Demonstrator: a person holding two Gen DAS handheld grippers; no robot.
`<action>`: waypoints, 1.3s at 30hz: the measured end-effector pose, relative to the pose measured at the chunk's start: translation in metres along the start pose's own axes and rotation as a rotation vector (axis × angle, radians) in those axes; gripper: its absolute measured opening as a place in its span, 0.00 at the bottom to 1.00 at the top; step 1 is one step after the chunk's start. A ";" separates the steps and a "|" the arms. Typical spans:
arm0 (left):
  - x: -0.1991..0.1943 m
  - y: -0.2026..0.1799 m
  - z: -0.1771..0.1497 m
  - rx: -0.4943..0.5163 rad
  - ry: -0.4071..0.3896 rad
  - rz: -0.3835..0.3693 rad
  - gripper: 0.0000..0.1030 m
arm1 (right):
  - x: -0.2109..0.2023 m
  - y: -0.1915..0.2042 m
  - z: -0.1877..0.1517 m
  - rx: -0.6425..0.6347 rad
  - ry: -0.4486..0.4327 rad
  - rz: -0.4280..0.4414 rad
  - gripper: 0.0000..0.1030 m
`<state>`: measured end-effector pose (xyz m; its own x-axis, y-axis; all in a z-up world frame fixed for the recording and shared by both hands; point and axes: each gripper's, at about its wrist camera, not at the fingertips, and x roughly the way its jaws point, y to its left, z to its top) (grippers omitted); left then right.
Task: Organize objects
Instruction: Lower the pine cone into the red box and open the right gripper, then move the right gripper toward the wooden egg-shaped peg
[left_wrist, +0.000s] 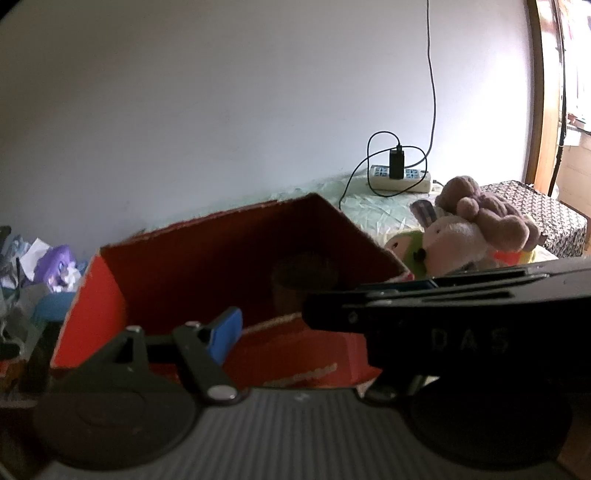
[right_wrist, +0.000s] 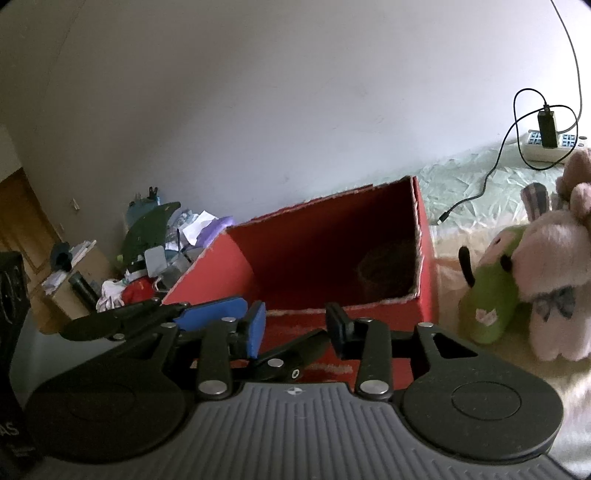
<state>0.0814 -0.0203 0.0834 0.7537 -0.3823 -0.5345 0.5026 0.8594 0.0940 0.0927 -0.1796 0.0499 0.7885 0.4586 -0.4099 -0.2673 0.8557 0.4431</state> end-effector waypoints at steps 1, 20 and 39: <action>-0.001 0.000 -0.003 -0.004 0.002 0.001 0.73 | 0.000 0.001 -0.003 -0.001 0.001 -0.001 0.40; 0.003 -0.008 -0.046 -0.062 0.083 -0.010 0.75 | 0.000 -0.009 -0.045 0.073 0.049 -0.002 0.40; 0.016 -0.003 -0.077 -0.066 0.124 -0.051 0.74 | 0.014 -0.076 -0.076 0.247 0.086 0.142 0.39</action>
<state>0.0595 -0.0026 0.0104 0.6676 -0.3845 -0.6375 0.5067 0.8621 0.0107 0.0818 -0.2203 -0.0496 0.6998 0.5976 -0.3914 -0.2208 0.7020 0.6770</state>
